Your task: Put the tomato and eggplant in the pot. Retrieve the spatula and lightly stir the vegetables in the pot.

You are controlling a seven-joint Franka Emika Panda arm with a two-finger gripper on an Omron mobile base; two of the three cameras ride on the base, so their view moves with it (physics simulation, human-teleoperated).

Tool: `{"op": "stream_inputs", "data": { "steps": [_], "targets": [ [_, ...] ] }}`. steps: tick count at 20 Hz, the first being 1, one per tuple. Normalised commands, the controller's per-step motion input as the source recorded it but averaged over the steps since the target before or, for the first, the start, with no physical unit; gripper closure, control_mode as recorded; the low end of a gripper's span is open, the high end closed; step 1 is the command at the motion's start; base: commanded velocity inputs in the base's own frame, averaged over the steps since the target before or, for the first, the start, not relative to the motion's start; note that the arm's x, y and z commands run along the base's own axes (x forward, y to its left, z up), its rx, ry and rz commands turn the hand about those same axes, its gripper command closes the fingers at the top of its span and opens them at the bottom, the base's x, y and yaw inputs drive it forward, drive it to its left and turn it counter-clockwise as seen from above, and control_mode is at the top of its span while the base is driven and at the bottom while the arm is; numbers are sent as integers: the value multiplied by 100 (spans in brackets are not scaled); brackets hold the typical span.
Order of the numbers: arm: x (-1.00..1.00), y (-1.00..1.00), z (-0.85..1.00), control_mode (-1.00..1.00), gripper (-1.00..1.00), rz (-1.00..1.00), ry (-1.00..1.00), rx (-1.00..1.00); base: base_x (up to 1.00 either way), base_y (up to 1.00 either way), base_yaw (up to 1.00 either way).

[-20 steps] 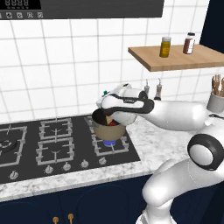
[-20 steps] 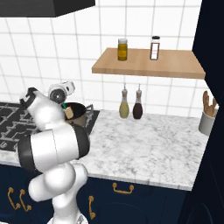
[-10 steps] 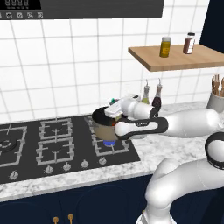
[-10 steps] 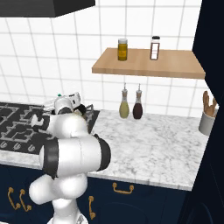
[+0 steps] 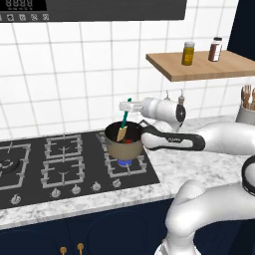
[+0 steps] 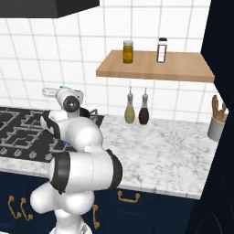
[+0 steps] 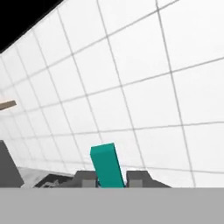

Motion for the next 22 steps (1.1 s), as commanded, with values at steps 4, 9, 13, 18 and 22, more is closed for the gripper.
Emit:
{"op": "stream_inputs", "data": {
  "steps": [4, 9, 13, 18, 22],
  "targets": [
    [13, -3, -24, -100, 100, -6, 31, 5, 0, 0, 0],
    [24, 0, -48, -100, 100, -4, 14, -3, 0, 0, 0],
    [41, 0, -23, -100, 100, -2, -2, -9, 0, 0, 0],
    [14, 0, -15, -100, 100, 0, -23, -4, 0, 0, 0],
    [-37, 0, -67, -100, 100, 0, -25, -5, 0, 0, 0]
  ]
}}
